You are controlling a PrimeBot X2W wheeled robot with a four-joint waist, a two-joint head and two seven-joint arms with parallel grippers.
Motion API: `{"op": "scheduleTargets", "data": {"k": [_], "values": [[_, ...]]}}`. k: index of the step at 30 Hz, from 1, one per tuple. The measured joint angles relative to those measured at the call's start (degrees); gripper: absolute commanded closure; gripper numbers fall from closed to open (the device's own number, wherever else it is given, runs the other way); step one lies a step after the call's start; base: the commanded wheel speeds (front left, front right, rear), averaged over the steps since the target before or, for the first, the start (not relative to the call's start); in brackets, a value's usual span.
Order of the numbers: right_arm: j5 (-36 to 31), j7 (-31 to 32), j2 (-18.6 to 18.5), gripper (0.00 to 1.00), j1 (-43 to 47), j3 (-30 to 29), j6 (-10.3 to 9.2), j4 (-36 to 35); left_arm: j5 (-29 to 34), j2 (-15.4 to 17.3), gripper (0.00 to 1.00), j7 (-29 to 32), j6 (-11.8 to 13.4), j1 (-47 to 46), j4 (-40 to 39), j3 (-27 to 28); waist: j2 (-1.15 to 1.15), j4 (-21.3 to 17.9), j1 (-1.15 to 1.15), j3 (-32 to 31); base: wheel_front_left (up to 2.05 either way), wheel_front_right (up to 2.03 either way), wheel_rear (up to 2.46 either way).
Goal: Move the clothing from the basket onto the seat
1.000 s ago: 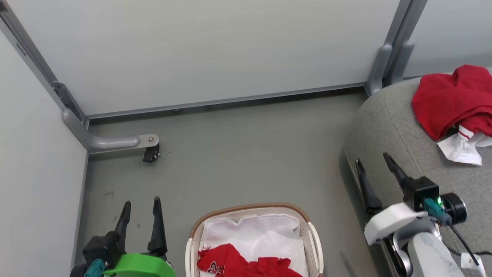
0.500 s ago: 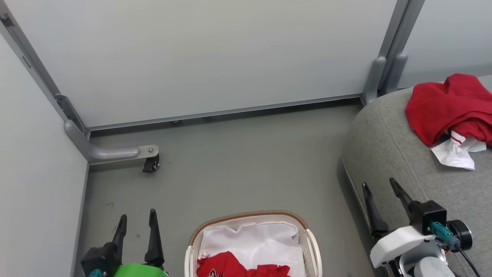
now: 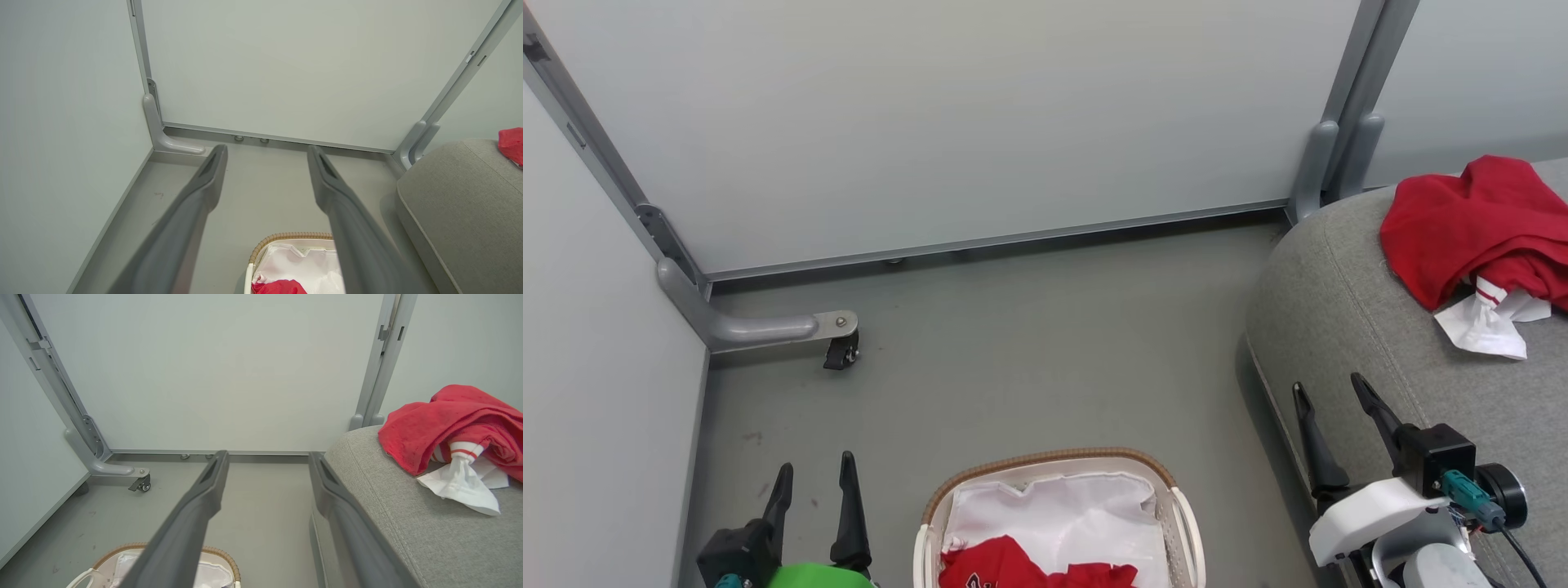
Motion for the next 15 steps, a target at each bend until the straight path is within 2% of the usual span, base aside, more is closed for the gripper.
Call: {"op": "scheduleTargets", "data": {"k": [15], "values": [[-0.1, 0.0, 0.0, 0.00, 0.1, 0.1, 0.00, -0.4, 1.0, 0.0, 0.00, 0.0, -0.3, -0.4, 0.9, -0.9, 0.00, -0.1, 0.00, 0.4, 0.00, 0.00, 0.00]]}}
